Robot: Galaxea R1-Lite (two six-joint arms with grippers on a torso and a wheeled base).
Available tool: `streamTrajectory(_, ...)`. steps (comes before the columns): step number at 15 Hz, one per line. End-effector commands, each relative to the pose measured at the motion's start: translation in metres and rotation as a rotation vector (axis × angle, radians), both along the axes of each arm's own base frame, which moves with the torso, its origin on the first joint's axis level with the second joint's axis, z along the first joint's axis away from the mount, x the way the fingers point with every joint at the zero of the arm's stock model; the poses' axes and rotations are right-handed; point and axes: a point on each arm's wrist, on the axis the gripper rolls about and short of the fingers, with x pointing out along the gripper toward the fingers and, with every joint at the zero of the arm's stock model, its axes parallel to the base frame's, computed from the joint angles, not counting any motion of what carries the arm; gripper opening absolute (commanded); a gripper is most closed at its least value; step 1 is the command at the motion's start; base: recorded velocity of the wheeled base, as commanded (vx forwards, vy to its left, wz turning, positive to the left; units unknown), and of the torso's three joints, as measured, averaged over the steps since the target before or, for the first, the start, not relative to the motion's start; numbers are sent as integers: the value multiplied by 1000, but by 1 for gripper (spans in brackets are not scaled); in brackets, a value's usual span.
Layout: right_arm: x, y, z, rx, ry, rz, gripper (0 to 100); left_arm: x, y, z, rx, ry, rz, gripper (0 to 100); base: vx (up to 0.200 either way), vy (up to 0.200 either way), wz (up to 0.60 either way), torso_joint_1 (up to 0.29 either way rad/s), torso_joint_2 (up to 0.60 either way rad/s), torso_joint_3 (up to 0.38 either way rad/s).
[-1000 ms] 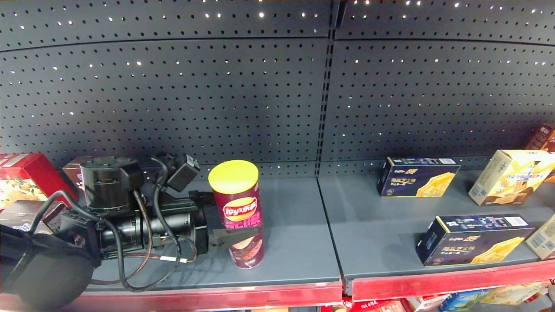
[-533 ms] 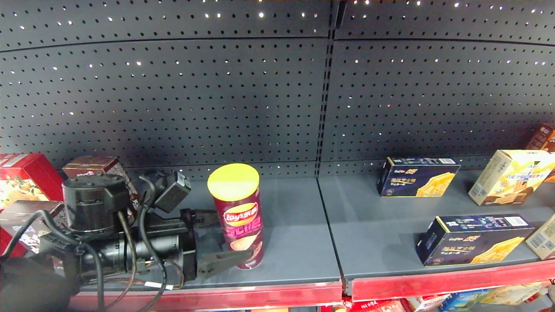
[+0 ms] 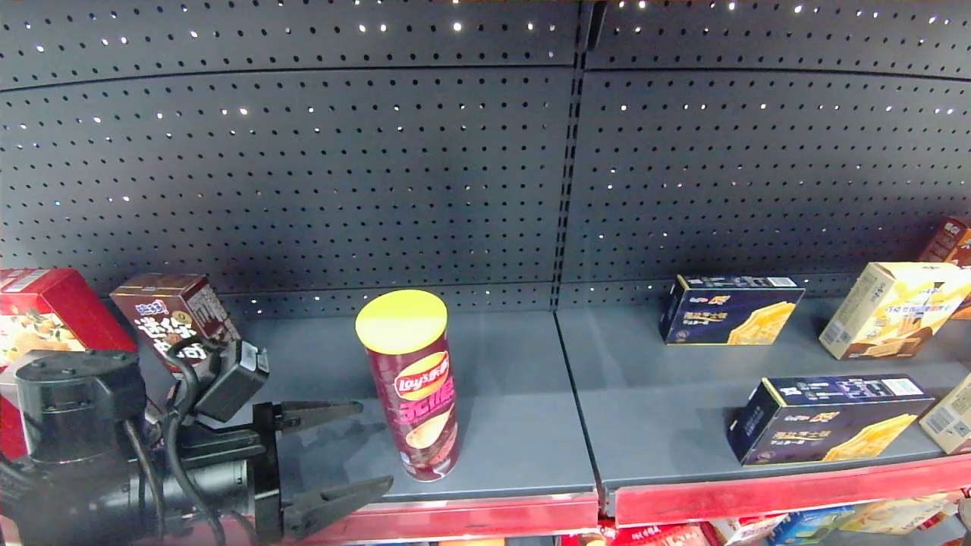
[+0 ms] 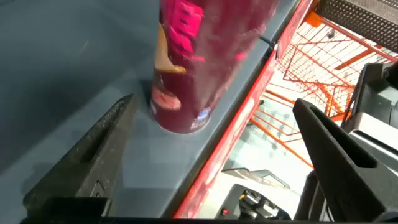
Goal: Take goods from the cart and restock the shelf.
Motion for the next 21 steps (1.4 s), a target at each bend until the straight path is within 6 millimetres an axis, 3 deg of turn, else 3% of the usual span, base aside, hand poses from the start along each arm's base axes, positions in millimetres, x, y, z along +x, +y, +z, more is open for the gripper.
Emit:
streamTrajectory(1, 0, 0, 0, 0, 0, 4, 0, -3, 1, 3, -3, -13, 2, 100, 0, 0, 0, 0, 0, 0)
streamTrajectory(6, 1, 1, 0, 0, 5, 10, 0, -3, 3, 9, 20, -42, 79, 100, 0, 0, 0, 0, 0, 0)
streamTrajectory(16, 1, 1, 0, 0, 5, 10, 0, 40, -3, 6, 58, -31, 169, 100, 0, 0, 0, 0, 0, 0)
streamTrajectory(21, 0, 0, 0, 8, 7, 9, 0, 40, 1, 9, 69, -46, 219, 100, 0, 0, 0, 0, 0, 0)
